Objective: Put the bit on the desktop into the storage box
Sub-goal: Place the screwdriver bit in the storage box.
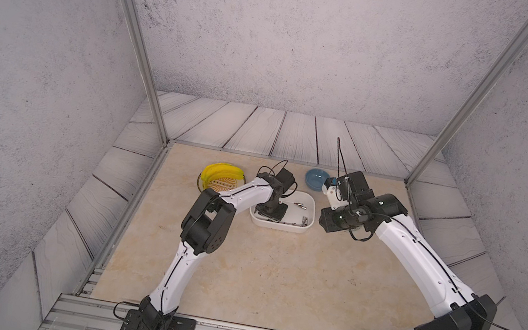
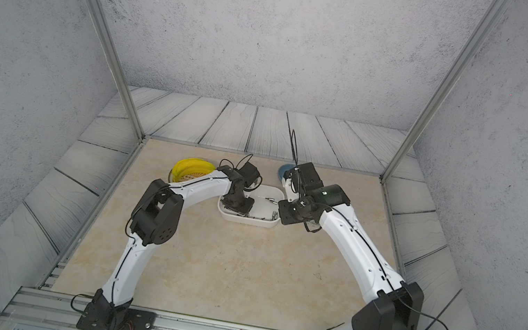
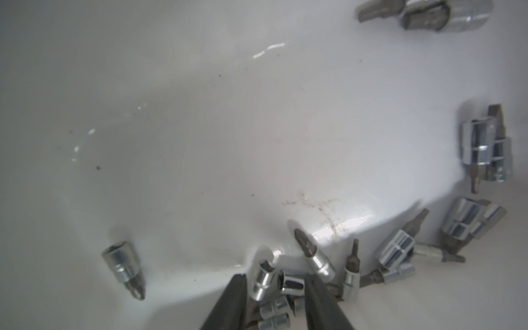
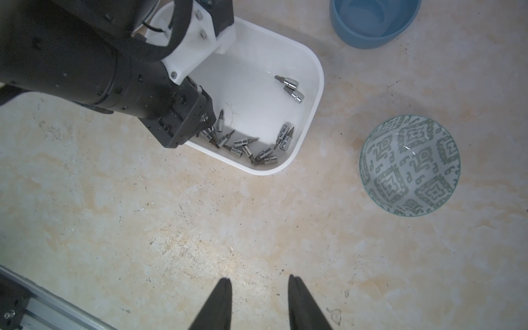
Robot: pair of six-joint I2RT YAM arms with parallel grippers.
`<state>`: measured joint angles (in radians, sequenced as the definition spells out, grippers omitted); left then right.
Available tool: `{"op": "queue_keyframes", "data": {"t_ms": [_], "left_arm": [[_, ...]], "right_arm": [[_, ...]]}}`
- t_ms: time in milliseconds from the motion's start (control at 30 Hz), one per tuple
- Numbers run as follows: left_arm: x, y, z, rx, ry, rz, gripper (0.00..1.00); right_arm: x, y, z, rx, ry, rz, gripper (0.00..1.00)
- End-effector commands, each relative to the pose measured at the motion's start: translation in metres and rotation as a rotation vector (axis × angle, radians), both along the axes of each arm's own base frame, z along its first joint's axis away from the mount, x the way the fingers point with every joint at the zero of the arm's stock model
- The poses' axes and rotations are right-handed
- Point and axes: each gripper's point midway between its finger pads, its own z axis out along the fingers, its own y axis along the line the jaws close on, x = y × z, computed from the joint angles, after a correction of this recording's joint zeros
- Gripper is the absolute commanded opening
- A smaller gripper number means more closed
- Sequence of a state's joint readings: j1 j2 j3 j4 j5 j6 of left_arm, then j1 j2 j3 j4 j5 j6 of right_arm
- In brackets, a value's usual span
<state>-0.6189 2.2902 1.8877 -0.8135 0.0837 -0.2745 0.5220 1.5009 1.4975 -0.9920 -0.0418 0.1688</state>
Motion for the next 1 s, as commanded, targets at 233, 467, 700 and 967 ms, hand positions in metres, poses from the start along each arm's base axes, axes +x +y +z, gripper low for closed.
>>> {"op": "queue_keyframes", "data": {"t_ms": [233, 467, 700, 967], "left_arm": [[0.004, -0.002, 0.052, -0.042, -0.081, -0.006, 0.55], [0.014, 0.035, 0.139, -0.082, -0.252, 0.064, 0.96], [-0.008, 0.119, 0.174, -0.100, -0.359, 0.228, 0.99], [-0.033, 0.266, 0.163, -0.026, -0.643, 0.581, 0.98]], "right_arm": [[-0.006, -0.009, 0.007, 0.000, -0.024, -0.031, 0.41], [0.002, -0.016, 0.002, -0.015, -0.056, -0.074, 0.62], [0.012, -0.042, -0.008, -0.059, -0.072, -0.171, 0.96], [0.033, -0.107, -0.045, -0.069, -0.130, -0.418, 0.98]]}}
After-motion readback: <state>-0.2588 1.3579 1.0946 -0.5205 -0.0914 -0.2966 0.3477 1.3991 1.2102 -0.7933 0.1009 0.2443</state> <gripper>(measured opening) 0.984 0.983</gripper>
